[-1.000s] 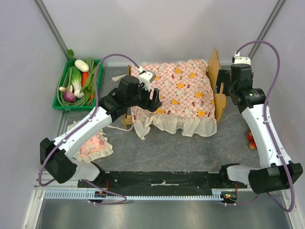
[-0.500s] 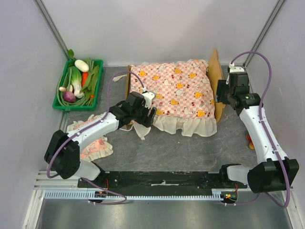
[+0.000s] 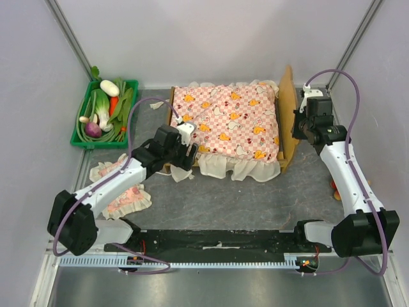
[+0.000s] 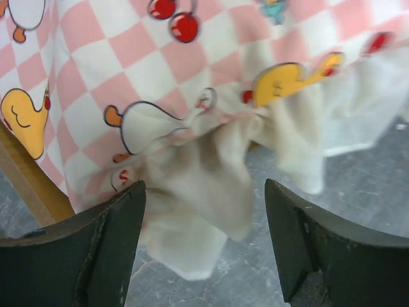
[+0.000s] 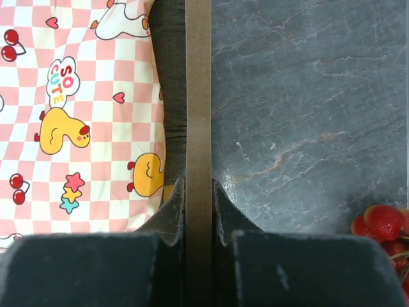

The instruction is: Set up the pet bed

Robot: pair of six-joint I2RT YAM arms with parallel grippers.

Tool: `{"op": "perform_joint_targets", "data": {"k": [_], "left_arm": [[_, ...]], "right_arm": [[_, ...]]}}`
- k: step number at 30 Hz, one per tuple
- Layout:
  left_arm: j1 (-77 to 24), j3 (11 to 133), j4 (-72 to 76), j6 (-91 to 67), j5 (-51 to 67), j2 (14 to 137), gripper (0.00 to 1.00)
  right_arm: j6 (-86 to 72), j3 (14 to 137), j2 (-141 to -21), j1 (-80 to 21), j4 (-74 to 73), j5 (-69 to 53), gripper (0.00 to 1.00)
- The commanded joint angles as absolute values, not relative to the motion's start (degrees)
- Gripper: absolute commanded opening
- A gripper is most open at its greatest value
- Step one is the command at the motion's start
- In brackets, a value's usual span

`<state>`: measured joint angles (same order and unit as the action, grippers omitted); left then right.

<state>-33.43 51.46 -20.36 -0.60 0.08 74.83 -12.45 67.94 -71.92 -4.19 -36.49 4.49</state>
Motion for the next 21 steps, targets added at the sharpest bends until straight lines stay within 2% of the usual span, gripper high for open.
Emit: {"op": "perform_joint_targets", "data": {"k": [1, 6, 10, 13, 21], "left_arm": [[-33.1, 55.3, -20.7, -2.9, 9.6, 66.3, 0.81], [-34.2, 56.2, -17.9, -7.4, 15.5, 56.5, 0.82], [-39.1, 58.3, -16.8, -5.3, 10.6, 56.2, 0.84], [-45.1, 61.0, -16.0, -2.0, 5.9, 62.4, 0.85], [-58.2, 70.3, -9.7, 6.1, 1.6, 82.9, 0.86]], "right_arm": [[-16.0, 68.3, -71.8, -4.7, -34.8, -6.0, 0.00], [-19.4, 64.4, -67.2, -8.9, -34.7, -6.8, 0.00], [-22.6, 60.7, -63.9, -14.6, -34.3, -5.6, 0.00], [-24.8, 58.9, -61.8, -18.4, -34.4, -2.9, 0.00], [-28.2, 57.0, -57.4, -19.3, -35.2, 2.5, 0.00]]}}
